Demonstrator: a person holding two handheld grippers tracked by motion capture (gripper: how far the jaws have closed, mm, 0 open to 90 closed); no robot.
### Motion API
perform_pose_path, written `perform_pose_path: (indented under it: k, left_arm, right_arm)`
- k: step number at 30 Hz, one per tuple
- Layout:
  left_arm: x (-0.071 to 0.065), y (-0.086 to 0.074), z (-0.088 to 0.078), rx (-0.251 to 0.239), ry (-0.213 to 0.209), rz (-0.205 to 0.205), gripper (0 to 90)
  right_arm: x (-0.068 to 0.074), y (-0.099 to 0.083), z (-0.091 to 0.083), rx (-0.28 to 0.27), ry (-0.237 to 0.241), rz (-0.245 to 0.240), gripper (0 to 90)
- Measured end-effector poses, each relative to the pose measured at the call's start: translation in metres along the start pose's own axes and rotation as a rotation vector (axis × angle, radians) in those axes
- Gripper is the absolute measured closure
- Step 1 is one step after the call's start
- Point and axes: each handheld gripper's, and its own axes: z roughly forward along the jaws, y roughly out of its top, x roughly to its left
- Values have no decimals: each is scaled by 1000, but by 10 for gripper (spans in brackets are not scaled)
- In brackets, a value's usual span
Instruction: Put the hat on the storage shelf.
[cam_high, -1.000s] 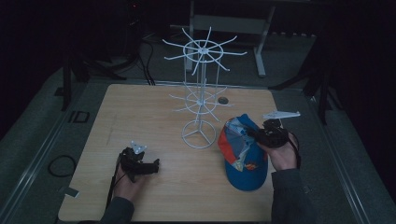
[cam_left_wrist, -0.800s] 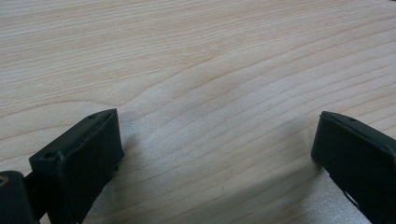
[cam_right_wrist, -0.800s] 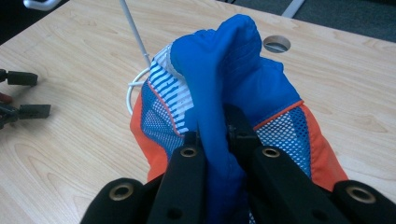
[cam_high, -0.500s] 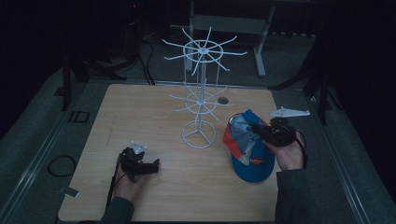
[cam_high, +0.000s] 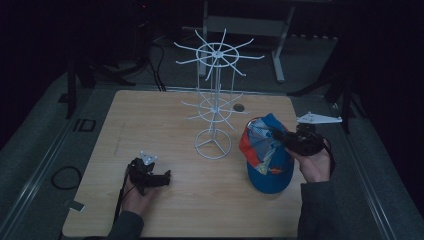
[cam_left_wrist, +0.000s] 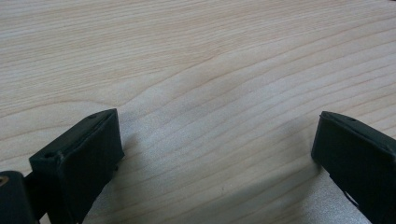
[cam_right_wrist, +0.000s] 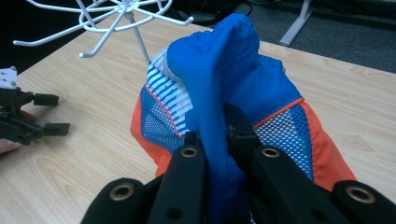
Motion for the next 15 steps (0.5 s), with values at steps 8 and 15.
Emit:
perform_pose_path:
  k: [8, 15]
  left_arm:
    - [0, 0, 0, 0, 1, 2, 23]
    - [0, 0, 0, -2, 1, 2, 23]
  right_arm:
    - [2, 4, -7, -20, 15, -19, 863]
    - [5, 9, -16, -40, 22, -42, 863]
